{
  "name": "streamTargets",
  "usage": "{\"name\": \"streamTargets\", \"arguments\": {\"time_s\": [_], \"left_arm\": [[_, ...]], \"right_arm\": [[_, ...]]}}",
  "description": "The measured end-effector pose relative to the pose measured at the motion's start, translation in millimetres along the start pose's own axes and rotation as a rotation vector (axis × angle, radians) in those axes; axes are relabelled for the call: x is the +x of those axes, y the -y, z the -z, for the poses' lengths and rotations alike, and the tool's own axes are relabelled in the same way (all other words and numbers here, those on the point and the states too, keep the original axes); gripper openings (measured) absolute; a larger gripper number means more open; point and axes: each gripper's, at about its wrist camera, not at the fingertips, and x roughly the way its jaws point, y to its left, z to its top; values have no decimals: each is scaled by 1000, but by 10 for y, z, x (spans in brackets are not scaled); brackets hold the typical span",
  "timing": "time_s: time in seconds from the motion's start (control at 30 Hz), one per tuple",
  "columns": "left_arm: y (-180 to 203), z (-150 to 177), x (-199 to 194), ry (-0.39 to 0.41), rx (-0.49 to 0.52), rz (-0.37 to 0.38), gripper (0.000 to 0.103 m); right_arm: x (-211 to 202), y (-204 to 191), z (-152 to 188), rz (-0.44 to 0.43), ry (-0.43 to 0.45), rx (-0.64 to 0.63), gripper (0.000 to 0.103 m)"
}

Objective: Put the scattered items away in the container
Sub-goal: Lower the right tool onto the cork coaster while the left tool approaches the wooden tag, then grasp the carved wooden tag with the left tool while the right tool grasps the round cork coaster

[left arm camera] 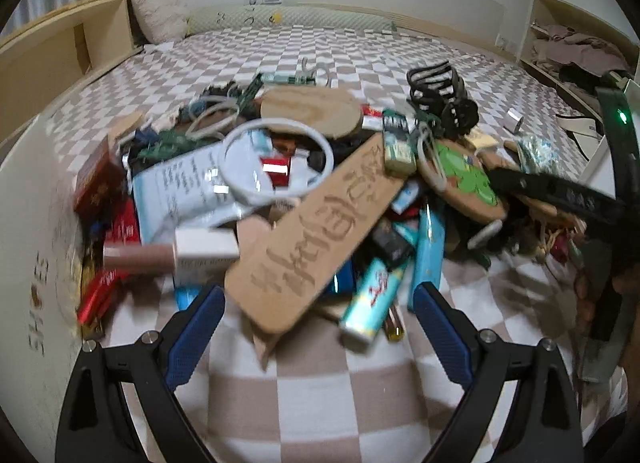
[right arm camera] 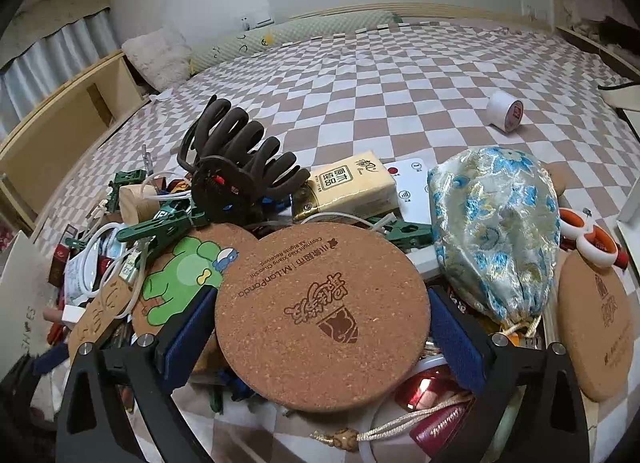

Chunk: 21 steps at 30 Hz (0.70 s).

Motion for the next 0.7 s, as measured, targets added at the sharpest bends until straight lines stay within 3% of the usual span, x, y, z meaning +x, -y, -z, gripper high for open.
{"name": "streamTargets", "arguments": {"time_s": [0.13, 0.53, 0.6, 0.67, 0.7], "left_arm": [[6, -142, 32, 12, 23, 11, 87], [50, -283, 282, 5, 59, 37, 85], [31, -284, 289, 4, 49, 63, 77], [12, -277, 272, 2, 36, 82, 61], [8, -271, 257, -3, 33, 97, 58]], "right_arm": [[-69, 41, -6, -19, 8, 26, 100], [-232, 53, 42, -72, 18, 74, 100], [-243, 64, 50, -77, 17, 78, 100], [-240, 72, 50, -80, 17, 85, 100], [-239, 78, 52, -82, 16, 89, 100]]}}
